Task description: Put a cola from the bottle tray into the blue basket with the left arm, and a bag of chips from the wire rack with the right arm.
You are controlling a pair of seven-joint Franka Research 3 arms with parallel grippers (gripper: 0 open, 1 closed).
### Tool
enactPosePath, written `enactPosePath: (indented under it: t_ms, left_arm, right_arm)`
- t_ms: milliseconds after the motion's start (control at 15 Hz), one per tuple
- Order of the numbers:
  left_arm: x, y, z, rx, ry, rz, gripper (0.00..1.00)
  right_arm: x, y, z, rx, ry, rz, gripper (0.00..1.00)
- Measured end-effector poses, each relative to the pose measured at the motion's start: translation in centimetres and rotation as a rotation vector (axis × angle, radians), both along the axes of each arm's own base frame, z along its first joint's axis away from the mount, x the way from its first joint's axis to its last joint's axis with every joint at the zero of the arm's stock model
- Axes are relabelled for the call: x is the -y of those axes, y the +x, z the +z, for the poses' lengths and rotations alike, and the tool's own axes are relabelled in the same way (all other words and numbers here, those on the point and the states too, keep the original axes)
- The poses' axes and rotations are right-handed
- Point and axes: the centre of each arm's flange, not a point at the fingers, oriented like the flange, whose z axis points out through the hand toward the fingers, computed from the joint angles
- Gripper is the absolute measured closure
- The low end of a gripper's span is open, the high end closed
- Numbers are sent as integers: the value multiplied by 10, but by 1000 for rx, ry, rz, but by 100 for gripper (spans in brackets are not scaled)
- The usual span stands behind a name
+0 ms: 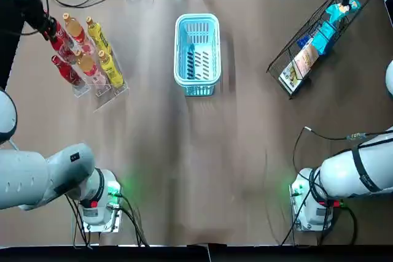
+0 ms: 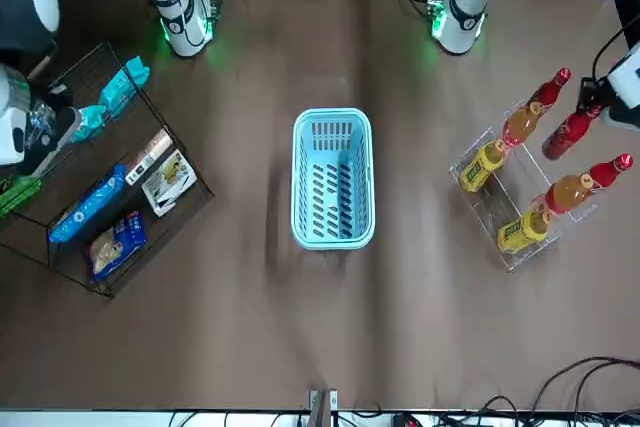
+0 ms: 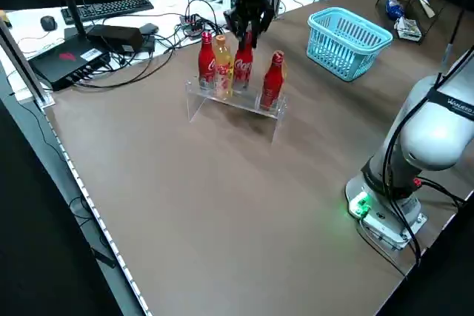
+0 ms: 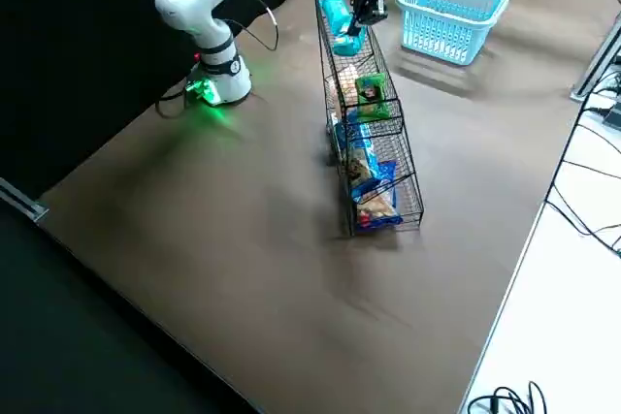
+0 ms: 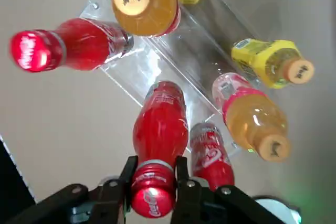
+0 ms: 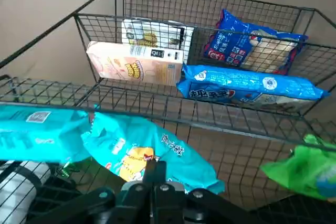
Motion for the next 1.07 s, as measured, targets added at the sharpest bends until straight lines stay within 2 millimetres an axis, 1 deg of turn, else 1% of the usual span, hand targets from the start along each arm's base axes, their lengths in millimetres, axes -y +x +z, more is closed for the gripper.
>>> enactPosePath:
  t_ms: [67,200,267,333,400,467,533,667,733,867,1000,1067]
  left_arm:
    - [5,1,31,-9,3,8,67]
    - [16,3,71,2,13,23,67]
    - [27,4,90,7,21,31,67]
    - [43,6,106,10,29,44,67]
    - [62,9,117,13,38,61,67]
    - [84,14,123,20,43,84,67]
    - [108,20,125,28,46,115,67]
    - [158,30,116,32,57,183,67]
    - [184,33,108,27,65,212,67]
    - [236,33,90,4,84,260,67]
    - [289,28,68,-25,97,285,67]
    - [313,26,58,-42,99,286,67]
  right_arm:
    - [2,0,12,12,-1,-6,99]
    - [5,-1,21,24,-2,-13,99]
    - [6,-1,24,24,-2,-16,99]
    - [6,-2,25,25,-2,-17,99]
    - [6,-2,26,26,-2,-17,99]
    - [6,-2,27,22,-2,-19,99]
    - [5,-4,30,17,-3,-22,99]
    - [2,-5,40,33,-8,-39,99]
    - [-2,-5,46,50,-12,-62,99]
    - [-15,-5,52,78,-2,-129,99]
    - [-31,-5,53,90,37,-215,99]
    - [-37,-5,53,90,59,-257,99]
